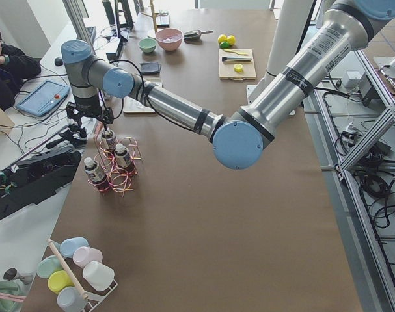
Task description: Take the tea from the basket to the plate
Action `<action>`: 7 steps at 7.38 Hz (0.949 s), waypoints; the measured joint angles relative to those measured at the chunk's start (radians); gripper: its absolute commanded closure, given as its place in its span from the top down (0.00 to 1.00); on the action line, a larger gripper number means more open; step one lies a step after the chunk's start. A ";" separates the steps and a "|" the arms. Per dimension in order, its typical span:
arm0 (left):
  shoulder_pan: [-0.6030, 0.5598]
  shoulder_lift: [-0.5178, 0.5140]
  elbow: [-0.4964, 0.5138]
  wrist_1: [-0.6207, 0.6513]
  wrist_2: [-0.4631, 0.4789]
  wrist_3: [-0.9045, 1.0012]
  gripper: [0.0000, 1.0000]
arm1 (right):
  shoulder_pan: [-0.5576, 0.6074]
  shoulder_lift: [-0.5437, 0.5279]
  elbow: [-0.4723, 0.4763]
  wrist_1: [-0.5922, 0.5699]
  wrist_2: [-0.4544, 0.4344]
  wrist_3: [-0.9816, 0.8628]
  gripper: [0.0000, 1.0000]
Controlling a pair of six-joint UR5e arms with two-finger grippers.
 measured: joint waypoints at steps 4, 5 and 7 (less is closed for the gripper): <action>0.032 -0.002 0.016 -0.006 0.001 0.002 0.83 | 0.000 0.000 0.000 0.000 0.000 0.000 1.00; 0.033 -0.001 0.016 -0.006 0.000 0.002 0.64 | 0.000 -0.001 0.001 0.000 0.000 0.000 1.00; 0.034 0.001 0.024 -0.007 -0.002 0.027 0.03 | 0.001 -0.002 0.001 0.000 0.000 0.000 1.00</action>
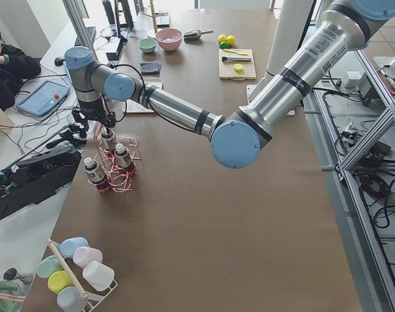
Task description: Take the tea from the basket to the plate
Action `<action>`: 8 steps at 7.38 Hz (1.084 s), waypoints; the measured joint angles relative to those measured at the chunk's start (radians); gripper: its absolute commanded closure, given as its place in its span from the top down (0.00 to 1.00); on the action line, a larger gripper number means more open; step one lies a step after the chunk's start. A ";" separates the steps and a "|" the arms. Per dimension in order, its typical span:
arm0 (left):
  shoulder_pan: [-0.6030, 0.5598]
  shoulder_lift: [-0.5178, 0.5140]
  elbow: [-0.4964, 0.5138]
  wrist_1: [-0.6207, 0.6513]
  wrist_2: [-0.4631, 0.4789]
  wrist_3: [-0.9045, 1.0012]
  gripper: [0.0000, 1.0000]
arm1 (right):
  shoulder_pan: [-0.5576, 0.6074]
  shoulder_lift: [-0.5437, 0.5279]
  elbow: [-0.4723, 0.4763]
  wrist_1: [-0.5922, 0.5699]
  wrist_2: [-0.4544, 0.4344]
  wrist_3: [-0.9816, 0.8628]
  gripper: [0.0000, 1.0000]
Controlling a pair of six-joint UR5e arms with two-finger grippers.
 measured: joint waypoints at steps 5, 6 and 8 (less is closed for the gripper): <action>-0.019 -0.001 -0.012 0.000 -0.007 0.020 0.00 | 0.001 0.000 -0.002 0.000 0.000 0.001 1.00; -0.044 0.004 -0.051 0.007 -0.028 0.023 0.00 | 0.000 0.001 -0.004 0.000 0.000 0.001 1.00; -0.068 0.062 -0.172 0.018 -0.072 -0.010 0.00 | 0.000 0.002 -0.004 0.000 0.000 0.001 1.00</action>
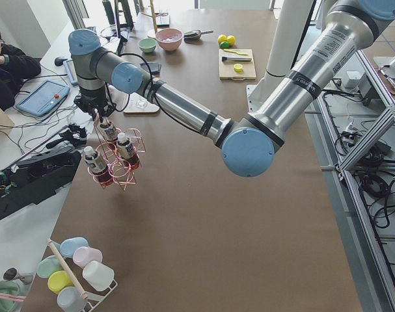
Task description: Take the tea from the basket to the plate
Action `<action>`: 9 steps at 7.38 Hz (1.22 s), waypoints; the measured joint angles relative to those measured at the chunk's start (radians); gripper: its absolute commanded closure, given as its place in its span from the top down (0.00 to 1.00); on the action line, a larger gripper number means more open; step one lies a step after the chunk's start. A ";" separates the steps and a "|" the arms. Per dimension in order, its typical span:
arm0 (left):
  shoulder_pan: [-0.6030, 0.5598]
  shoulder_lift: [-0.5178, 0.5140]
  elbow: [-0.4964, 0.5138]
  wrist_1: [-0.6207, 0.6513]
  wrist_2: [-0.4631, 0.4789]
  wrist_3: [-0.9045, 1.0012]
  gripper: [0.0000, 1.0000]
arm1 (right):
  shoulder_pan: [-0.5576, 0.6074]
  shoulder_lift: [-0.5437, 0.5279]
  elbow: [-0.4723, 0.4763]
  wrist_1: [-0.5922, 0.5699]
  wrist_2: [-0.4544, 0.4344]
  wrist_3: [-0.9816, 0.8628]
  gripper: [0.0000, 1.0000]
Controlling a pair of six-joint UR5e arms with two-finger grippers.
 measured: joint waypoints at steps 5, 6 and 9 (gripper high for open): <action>0.013 0.097 -0.334 0.220 -0.029 -0.188 0.00 | 0.001 -0.005 0.006 0.002 0.000 -0.001 1.00; 0.034 0.132 -0.408 0.238 -0.037 -0.267 0.00 | 0.001 -0.008 0.008 0.002 0.000 -0.001 1.00; 0.116 0.169 -0.500 0.248 -0.040 -0.383 0.00 | 0.001 -0.011 0.010 0.003 0.000 -0.001 1.00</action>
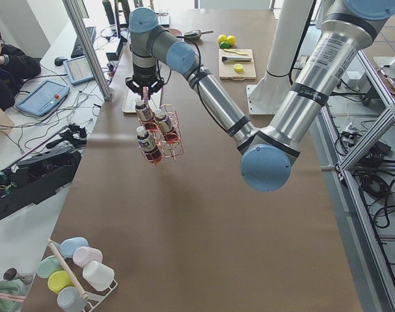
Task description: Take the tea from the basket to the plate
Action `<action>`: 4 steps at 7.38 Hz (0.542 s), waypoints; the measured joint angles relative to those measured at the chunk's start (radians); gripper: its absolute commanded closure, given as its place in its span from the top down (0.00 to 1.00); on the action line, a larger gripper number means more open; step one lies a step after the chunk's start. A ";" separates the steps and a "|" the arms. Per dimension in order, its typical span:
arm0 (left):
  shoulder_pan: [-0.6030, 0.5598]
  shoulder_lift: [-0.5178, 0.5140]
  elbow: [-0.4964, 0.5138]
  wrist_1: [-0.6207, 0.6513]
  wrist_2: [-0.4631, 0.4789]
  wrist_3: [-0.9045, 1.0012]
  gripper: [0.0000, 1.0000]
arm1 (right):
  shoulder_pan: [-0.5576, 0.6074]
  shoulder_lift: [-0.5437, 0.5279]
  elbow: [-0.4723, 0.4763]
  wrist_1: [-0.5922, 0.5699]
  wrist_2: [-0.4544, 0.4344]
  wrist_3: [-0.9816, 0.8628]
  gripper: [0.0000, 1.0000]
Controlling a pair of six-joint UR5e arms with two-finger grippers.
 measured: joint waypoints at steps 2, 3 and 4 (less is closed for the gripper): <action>0.085 0.000 -0.060 -0.002 0.007 -0.078 0.00 | 0.001 -0.006 0.004 0.002 0.002 -0.001 1.00; 0.142 -0.009 -0.099 -0.005 0.023 -0.145 0.00 | 0.001 -0.010 0.007 0.002 0.002 -0.001 1.00; 0.191 -0.026 -0.126 -0.007 0.047 -0.189 0.00 | 0.001 -0.013 0.009 0.002 0.003 -0.001 1.00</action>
